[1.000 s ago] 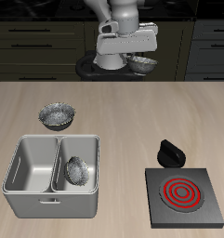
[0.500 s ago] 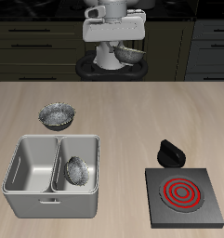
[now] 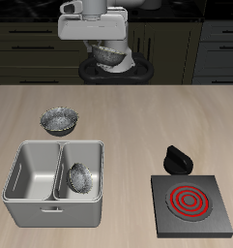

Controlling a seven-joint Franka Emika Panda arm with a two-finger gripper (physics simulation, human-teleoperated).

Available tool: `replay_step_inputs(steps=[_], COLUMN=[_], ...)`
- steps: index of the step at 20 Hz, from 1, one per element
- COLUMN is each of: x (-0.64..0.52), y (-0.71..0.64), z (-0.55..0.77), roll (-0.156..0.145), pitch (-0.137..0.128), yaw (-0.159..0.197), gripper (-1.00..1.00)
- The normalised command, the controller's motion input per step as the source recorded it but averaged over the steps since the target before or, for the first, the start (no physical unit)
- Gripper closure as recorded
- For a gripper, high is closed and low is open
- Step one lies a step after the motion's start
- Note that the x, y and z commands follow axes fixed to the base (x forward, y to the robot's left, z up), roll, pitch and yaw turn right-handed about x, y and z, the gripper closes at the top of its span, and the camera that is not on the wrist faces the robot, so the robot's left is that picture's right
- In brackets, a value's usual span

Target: Place the smallest bowl in the left side of the drainer and the medium bowl in the right side

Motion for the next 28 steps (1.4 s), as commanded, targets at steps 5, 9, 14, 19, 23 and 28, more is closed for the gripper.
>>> replay_step_inputs(steps=[5,9,14,19,23,28], x=[0.32,0.26,0.24,0.27,0.42,0.36], y=[-0.61,-0.44,-0.33,-0.20,-0.24,-0.19], z=[0.21,0.14,0.09,0.16,0.30,0.24], roll=[-0.015,0.008,-0.025,0.010,-0.021,0.021], pitch=[0.031,0.033,0.039,0.024,0.030,0.001], yaw=[-0.040,0.004,-0.006,0.045,-0.011,0.007], gripper=[1.00,1.00,1.00,1.00,1.00,1.00])
